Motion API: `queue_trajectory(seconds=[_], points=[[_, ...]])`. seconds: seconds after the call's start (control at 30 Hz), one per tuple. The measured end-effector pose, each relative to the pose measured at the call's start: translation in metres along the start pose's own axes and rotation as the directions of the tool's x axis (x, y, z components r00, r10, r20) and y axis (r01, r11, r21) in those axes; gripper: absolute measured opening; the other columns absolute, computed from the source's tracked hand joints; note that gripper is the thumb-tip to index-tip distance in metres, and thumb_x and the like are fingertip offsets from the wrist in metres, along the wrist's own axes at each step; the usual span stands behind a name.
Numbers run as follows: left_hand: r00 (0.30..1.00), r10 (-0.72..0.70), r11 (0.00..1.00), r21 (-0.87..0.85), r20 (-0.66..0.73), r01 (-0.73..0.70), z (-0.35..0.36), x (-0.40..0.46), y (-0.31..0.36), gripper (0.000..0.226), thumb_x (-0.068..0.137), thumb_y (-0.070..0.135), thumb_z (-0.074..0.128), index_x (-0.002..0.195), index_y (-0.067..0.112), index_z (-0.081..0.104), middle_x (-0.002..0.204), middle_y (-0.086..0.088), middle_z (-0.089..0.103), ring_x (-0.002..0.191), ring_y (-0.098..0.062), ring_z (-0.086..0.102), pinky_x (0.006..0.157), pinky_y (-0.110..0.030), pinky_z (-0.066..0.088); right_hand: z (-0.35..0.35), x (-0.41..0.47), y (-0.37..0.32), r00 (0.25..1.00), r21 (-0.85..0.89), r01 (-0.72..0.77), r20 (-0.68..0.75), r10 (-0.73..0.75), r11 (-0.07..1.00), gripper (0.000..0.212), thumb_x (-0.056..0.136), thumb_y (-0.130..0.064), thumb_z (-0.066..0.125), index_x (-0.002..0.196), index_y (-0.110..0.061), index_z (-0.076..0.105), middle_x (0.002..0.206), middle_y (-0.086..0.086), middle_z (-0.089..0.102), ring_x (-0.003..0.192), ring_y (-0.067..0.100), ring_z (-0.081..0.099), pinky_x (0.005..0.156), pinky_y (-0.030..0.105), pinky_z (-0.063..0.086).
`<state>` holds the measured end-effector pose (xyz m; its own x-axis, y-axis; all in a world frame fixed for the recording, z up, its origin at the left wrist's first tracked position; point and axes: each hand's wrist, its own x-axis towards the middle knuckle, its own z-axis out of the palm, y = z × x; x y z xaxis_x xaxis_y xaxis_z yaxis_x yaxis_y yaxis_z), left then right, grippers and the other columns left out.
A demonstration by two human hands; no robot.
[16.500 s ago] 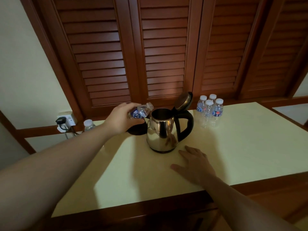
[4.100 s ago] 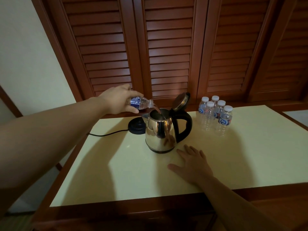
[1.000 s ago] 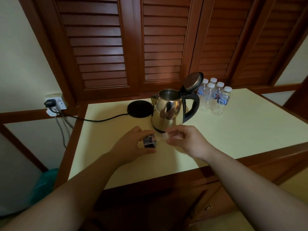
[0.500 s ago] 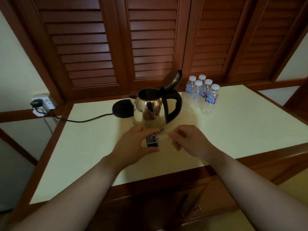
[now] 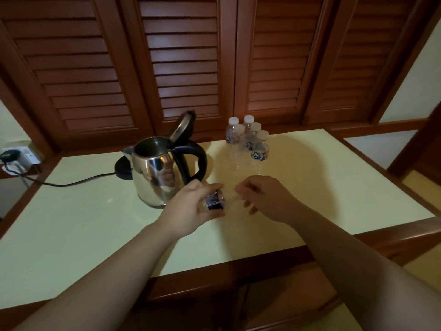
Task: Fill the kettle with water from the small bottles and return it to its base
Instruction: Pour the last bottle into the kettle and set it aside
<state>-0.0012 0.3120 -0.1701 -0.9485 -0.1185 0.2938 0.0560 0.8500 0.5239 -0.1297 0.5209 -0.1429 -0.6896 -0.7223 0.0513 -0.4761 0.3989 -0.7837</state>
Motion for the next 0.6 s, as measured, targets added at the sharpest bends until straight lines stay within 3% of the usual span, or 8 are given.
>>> queue_trajectory(seconds=[0.07,0.13,0.23,0.33,0.5,0.6], points=[[1.0,-0.002,0.999,-0.038,-0.011,0.002,0.008,0.008,0.008,0.065,0.081,0.054,0.08,0.141,0.039,0.06,0.103,0.015,0.051,0.097,-0.002,0.054,0.084,-0.015,0.04,-0.014,0.002,0.011,0.998,0.027,0.05,0.029,-0.05,0.998,0.02,0.098,-0.027,0.071,0.114,-0.016,0.069,0.095,0.002,0.068,0.079,0.014,0.071,0.064,0.025,0.06],[1.0,-0.008,0.997,-0.071,-0.012,0.008,0.014,0.015,0.015,0.066,0.081,0.052,0.081,0.142,0.04,0.058,0.103,0.01,0.052,0.097,-0.005,0.055,0.087,-0.021,0.043,-0.026,0.003,0.018,0.997,-0.034,0.065,0.042,-0.064,0.997,0.013,0.098,-0.031,0.069,0.105,-0.019,0.069,0.09,0.001,0.07,0.074,0.011,0.07,0.063,0.021,0.058],[0.999,-0.051,0.995,-0.091,-0.01,0.05,0.021,0.027,0.029,0.068,0.082,0.05,0.081,0.144,0.039,0.056,0.105,0.009,0.053,0.097,-0.005,0.057,0.089,-0.022,0.046,-0.037,0.008,0.025,0.999,-0.092,0.045,-0.016,-0.046,0.995,0.031,0.102,-0.046,0.059,0.085,-0.02,0.063,0.077,0.001,0.068,0.063,0.013,0.064,0.061,0.027,0.053],[0.997,-0.078,0.993,-0.095,-0.024,0.075,0.025,0.038,0.04,0.063,0.083,0.049,0.081,0.141,0.04,0.058,0.108,0.011,0.056,0.098,-0.003,0.058,0.086,-0.021,0.047,-0.046,0.015,0.037,0.994,-0.12,0.068,-0.074,-0.077,0.99,0.035,0.099,-0.056,0.056,0.082,-0.026,0.064,0.078,-0.007,0.065,0.069,0.008,0.058,0.065,0.025,0.043],[0.981,-0.168,0.972,-0.184,-0.095,0.149,0.034,0.059,0.053,0.051,0.082,0.049,0.082,0.128,0.038,0.062,0.109,0.016,0.07,0.094,0.002,0.064,0.077,-0.016,0.048,-0.058,0.021,0.069,0.987,-0.051,-0.089,-0.139,0.081,0.995,0.036,0.092,-0.066,0.057,0.101,-0.033,0.069,0.103,-0.006,0.072,0.088,0.005,0.064,0.073,0.02,0.043],[0.957,-0.258,0.945,-0.242,-0.131,0.221,0.042,0.07,0.057,0.045,0.08,0.044,0.085,0.119,0.037,0.063,0.1,0.018,0.073,0.086,0.005,0.065,0.067,-0.007,0.043,-0.053,0.025,0.095,0.989,-0.251,-0.141,-0.078,0.125,0.958,0.066,0.082,-0.077,0.059,0.124,-0.027,0.068,0.126,-0.003,0.066,0.112,0.016,0.057,0.089,0.03,0.042]])
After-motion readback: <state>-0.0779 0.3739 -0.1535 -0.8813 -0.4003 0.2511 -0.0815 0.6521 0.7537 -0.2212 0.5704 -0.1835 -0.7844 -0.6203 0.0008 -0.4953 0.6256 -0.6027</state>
